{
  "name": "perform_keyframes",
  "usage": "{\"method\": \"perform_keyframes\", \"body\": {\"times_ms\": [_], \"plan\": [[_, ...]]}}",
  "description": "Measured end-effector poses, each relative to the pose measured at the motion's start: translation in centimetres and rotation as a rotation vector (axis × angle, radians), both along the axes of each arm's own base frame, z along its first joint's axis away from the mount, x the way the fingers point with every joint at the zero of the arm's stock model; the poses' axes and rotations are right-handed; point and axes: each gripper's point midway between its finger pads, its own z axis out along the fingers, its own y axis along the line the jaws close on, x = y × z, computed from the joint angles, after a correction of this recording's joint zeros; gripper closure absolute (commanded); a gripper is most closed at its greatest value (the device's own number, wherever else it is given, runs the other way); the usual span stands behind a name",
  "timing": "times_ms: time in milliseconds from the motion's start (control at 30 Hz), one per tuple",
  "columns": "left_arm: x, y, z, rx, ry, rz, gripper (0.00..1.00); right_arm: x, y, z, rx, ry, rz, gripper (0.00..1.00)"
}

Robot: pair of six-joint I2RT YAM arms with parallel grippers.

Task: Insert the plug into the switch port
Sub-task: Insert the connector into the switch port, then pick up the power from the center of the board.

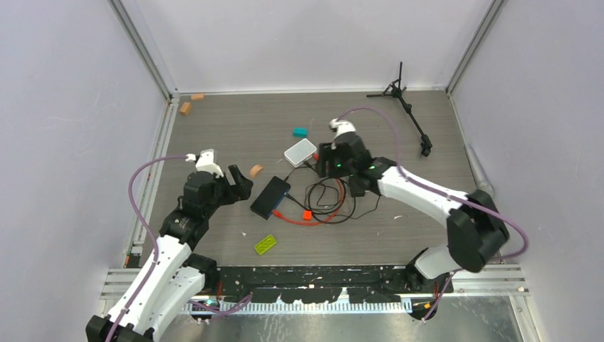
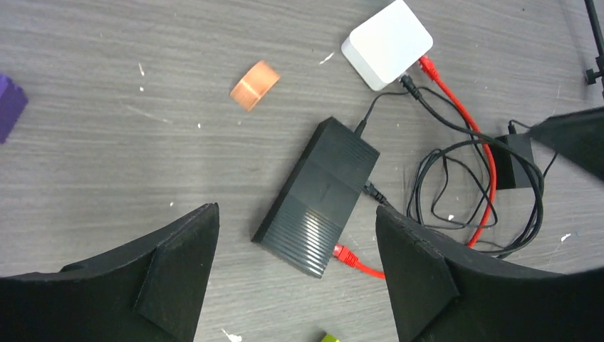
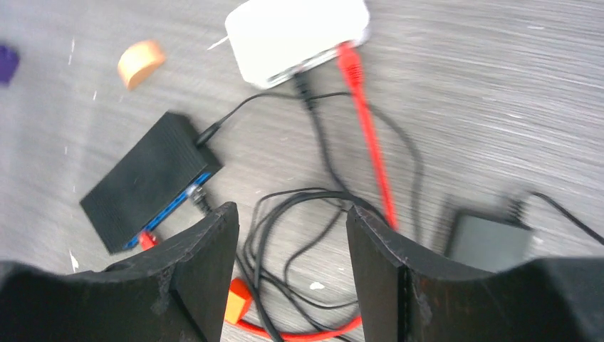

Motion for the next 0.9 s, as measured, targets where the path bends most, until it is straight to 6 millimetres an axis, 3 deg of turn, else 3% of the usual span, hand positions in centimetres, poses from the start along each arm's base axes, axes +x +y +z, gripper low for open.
{"method": "perform_keyframes", "body": {"times_ms": [100,200,367,600,800,900], "plan": [[-1.1,0.0,-0.9,-0.013,0.036,-0.005,0.20,0.9,-4.4,1.1,0.046,0.011,-0.154,0.38],[-2.2,-0.2,-1.8,-0.028,0.089,-0.022,0.21,0.7,-9.0,0.9,0.049,0.035,-0.295,0.38],[-3.5,-0.8,-2.7,-0.058,0.149,-0.047,0.23,-1.1,-13.7,-0.8,-0.011,0.090,-0.431,0.35],[-4.6,-1.6,-3.4,-0.102,0.193,-0.080,0.24,-2.9,-16.4,-4.2,-0.088,0.178,-0.524,0.31],[-4.9,-2.1,-3.3,-0.122,0.203,-0.107,0.25,-2.8,-15.9,-7.8,-0.122,0.273,-0.509,0.31],[-5.0,-2.3,-3.2,-0.132,0.207,-0.115,0.25,-2.3,-15.3,-8.3,-0.105,0.278,-0.494,0.31]]}}
